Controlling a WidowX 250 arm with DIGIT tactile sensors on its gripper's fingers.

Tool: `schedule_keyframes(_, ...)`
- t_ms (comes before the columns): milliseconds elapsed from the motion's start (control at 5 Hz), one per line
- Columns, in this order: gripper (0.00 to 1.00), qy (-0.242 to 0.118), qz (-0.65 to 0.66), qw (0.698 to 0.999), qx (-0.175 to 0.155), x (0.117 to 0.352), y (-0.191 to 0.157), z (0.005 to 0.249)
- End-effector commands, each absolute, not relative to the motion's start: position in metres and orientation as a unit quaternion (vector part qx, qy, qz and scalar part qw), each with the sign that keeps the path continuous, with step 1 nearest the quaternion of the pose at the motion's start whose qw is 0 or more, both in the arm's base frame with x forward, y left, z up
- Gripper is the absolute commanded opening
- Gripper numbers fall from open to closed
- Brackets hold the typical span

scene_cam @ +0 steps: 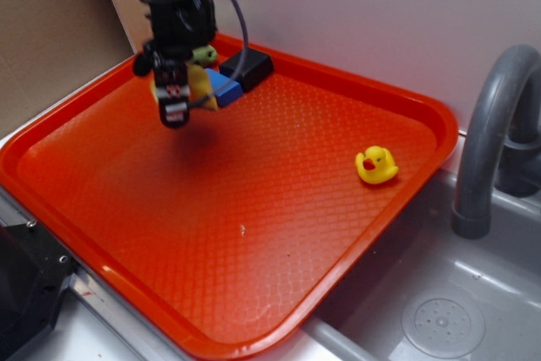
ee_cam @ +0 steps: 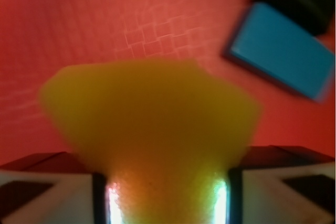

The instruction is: Grab the green sponge.

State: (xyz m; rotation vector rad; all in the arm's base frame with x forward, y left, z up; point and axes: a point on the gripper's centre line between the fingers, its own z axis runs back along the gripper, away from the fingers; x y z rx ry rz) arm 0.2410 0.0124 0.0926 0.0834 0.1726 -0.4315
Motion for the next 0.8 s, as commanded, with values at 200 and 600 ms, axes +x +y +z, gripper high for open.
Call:
schedule_keyframes(200,0.0,0.009,-0.043,0.999,0.014,0.21,0.01,0.213)
schedule_keyframes(600,0.0,-0.057,-0.037,0.998,-0.001,0.215,0.014,0.231)
